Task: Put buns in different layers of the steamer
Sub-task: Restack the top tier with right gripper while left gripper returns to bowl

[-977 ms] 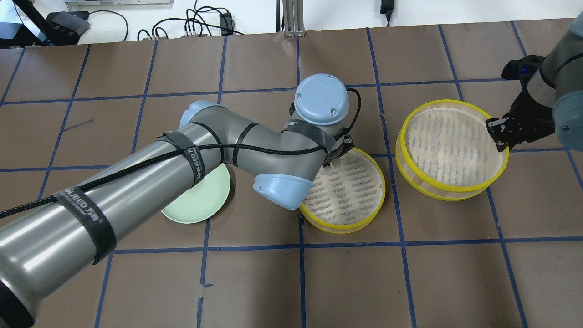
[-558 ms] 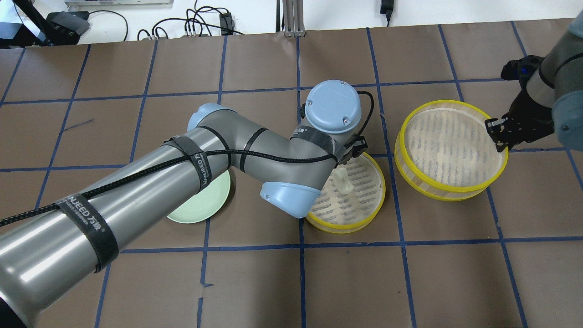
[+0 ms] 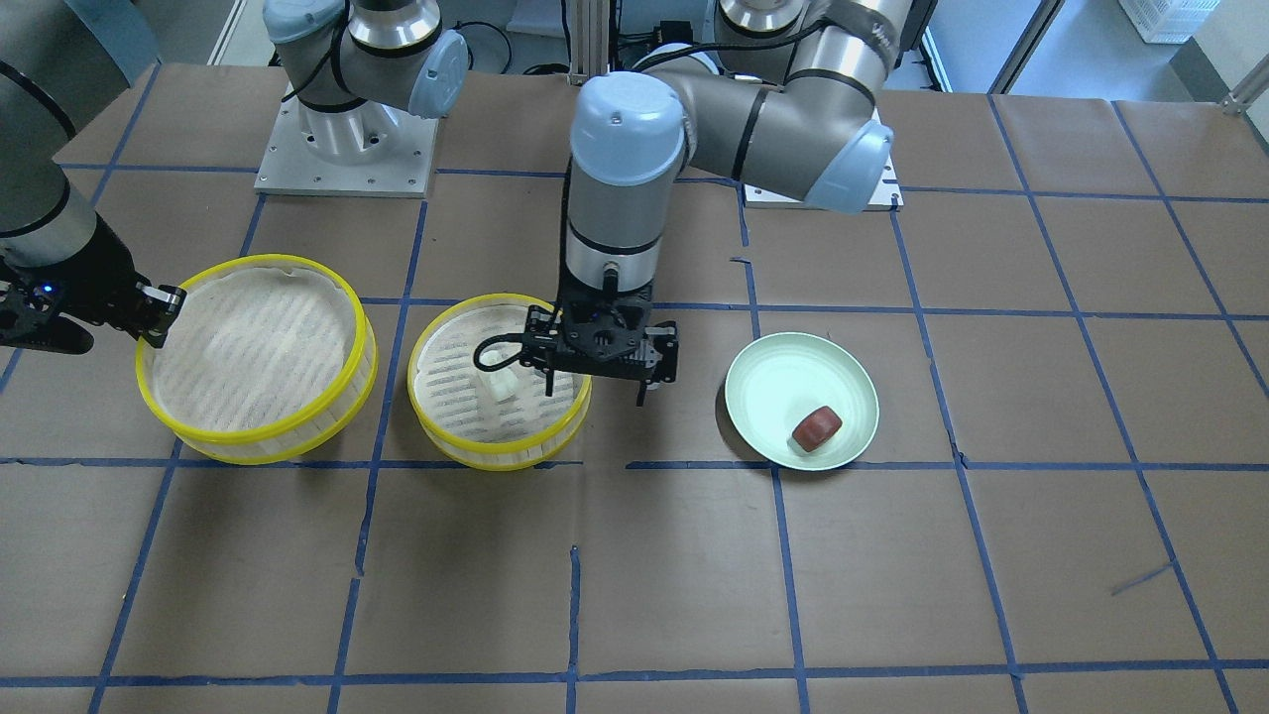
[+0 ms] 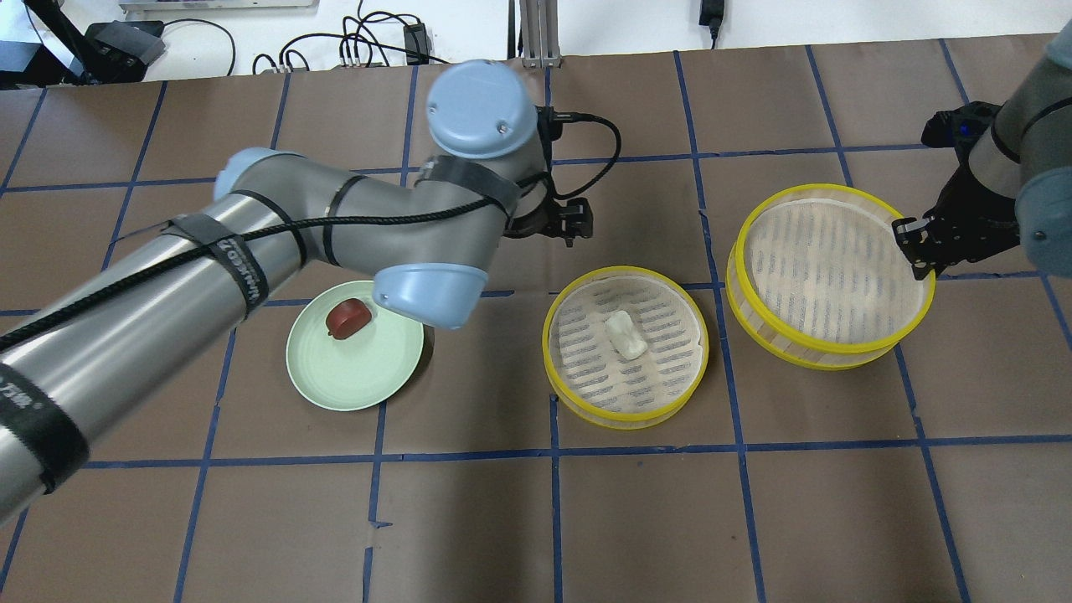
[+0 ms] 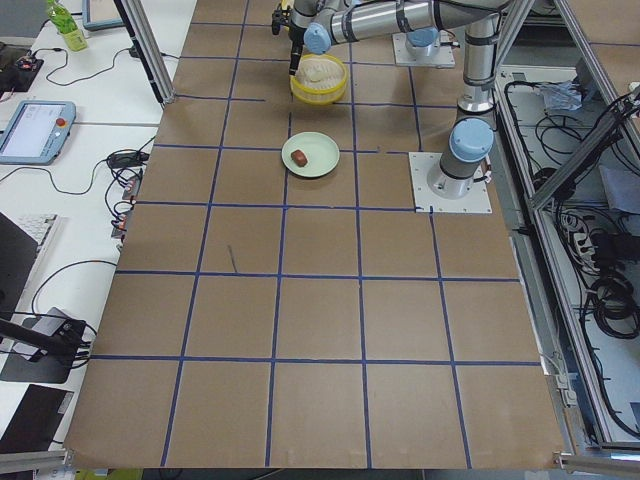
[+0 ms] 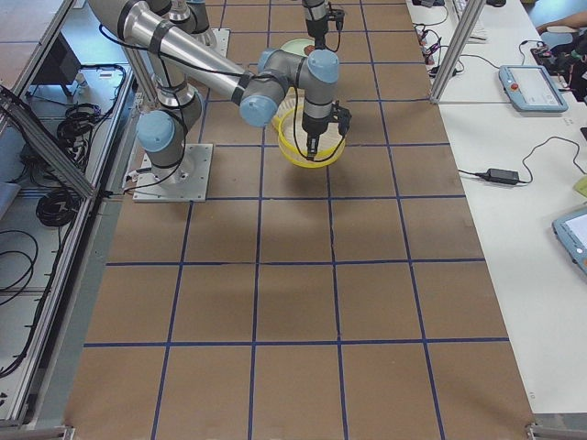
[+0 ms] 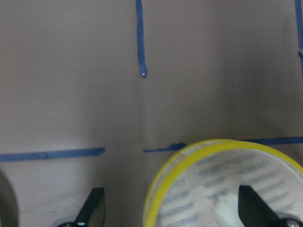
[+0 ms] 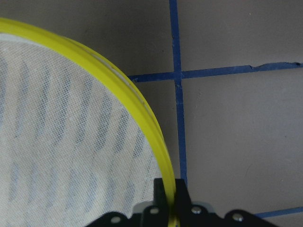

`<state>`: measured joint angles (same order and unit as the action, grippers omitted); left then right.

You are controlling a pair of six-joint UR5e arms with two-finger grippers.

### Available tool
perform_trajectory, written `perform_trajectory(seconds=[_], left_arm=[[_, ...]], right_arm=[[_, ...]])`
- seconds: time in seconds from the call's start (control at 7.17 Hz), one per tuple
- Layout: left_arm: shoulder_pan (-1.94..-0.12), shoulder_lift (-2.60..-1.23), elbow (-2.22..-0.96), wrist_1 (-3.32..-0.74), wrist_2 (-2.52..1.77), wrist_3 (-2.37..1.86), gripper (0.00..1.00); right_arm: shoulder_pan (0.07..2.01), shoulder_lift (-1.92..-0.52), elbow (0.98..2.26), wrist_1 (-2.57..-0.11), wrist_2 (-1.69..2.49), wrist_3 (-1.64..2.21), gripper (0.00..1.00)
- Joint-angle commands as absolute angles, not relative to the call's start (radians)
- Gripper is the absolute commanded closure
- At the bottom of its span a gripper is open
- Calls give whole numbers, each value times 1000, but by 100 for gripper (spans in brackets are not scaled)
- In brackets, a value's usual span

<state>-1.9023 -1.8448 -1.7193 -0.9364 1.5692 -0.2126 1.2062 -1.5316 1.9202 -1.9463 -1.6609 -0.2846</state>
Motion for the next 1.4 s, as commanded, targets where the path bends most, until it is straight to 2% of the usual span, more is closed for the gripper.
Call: perform_trajectory(seconds=[0.0,0.28,0.42,0.7,0.98,1.12,1.26], left_arm=[[-1720,-1757,-1732,-1095,1555,71,0],[-1570,-1762,-1799,-1123,1560,138,0],[-1528,-1781,-1886,-1093,1554,181,0],[-1491,-1822,-1939,-1002,1562,190,0],[-1486,-1926,-1924,-904,1581,178,0],[-1486,-1927,-1924,-897,1586,170,0],[-1486,-1928,-1925,-896,1585,167,4]], right_arm=[[1253,-1534,1911,-1928,-1660,-269,91],[1461,-1507,1864,-1939,-1669,-120,91],[1545,-1481,1850,-1942,-1661,-41,91],[1714,-1430,1852,-1945,-1658,90,92],[1733,-1436,1894,-1965,-1686,57,93],[1732,-1433,1905,-1967,-1703,22,94],[1727,-1433,1908,-1968,-1706,-4,94]])
